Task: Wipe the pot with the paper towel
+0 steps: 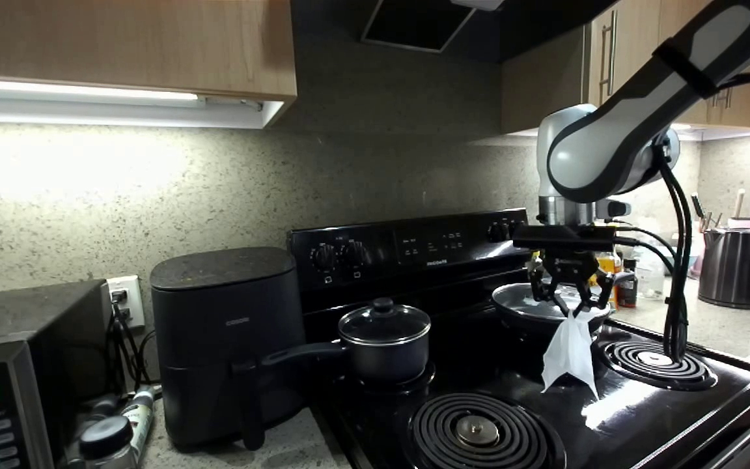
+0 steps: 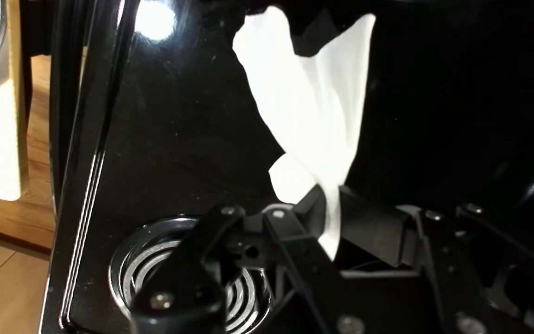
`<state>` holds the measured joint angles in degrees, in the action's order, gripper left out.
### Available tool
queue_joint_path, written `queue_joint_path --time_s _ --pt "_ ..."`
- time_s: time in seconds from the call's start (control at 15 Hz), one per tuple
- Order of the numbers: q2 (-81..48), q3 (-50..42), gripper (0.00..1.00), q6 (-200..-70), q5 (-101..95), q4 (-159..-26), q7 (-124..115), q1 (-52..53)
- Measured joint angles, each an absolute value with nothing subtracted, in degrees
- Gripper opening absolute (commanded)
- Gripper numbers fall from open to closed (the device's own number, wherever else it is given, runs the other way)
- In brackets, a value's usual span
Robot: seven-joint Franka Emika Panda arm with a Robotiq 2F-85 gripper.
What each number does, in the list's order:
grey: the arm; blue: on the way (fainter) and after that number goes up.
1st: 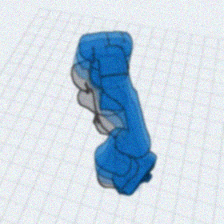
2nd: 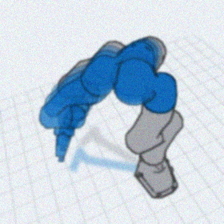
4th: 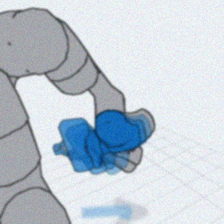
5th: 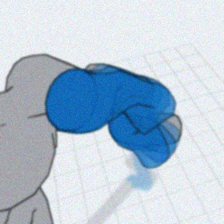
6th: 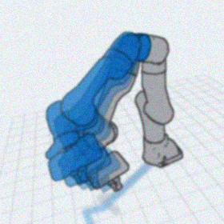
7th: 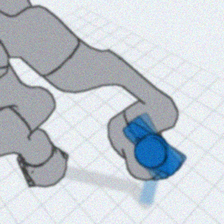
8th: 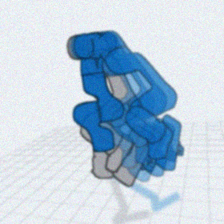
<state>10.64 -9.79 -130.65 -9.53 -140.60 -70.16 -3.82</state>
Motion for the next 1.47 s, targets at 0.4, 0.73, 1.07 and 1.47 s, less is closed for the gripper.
queue_joint_path --time_s 0.4,0.73,1.07,1.47 --pt "11.3 -6.8 0.02 -134.6 -10.1 -139.7 -70.8 -6.1" --pt "11.9 -3.6 0.02 -135.7 -14.9 -139.5 -75.8 -7.5" --pt "12.1 -3.0 0.02 -133.9 -16.4 -139.6 -76.7 -7.9" --pt "12.7 -4.2 0.02 -132.9 -16.3 -139.4 -79.2 -10.1"
